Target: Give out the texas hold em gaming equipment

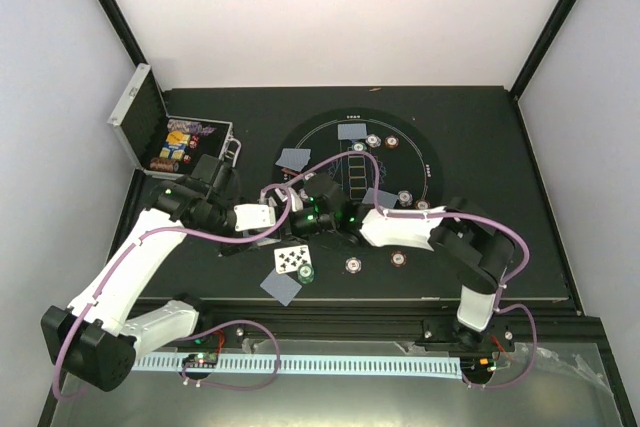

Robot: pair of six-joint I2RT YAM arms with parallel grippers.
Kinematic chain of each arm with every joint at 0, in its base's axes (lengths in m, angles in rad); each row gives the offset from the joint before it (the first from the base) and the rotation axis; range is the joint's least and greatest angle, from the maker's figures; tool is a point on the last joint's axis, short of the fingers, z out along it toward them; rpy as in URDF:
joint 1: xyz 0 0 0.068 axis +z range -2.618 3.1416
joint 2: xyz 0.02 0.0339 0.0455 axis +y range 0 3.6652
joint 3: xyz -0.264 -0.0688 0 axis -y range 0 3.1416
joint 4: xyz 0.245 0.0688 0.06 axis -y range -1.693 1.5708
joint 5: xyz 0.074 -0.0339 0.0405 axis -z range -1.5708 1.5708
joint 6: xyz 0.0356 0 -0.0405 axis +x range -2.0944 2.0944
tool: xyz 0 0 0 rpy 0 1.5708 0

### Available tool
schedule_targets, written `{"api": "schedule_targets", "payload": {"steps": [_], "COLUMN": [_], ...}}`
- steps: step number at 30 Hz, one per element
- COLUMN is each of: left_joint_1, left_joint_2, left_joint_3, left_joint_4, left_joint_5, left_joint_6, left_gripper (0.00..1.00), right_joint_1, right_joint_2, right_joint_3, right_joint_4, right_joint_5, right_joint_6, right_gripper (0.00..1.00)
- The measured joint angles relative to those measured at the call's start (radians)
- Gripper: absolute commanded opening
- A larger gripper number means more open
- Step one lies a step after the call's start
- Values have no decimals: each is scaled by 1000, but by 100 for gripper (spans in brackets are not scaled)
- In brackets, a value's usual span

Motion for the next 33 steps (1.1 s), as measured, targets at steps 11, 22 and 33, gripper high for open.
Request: {"api": "schedule_targets", "payload": {"steps": [11, 22, 33], "left_joint_1": [-1, -1, -1], "left_joint_2": [-1, -1, -1], "left_joint_3": [0, 0, 0], "left_joint_4": [4, 3, 3], "left_joint_5": [0, -9, -16], "left_joint_6": [0, 0, 0], "left_gripper": [1, 2, 1], "right_joint_1": [-26, -62, -74], "right_joint_2": [-6, -79, -148], "right_joint_3": [-40, -97, -105], "right_joint_4": [44, 20, -68], "right_joint_5": [-5, -2, 30], "right_joint_6": [14, -18, -45], "right_gripper": [70, 64, 48]}}
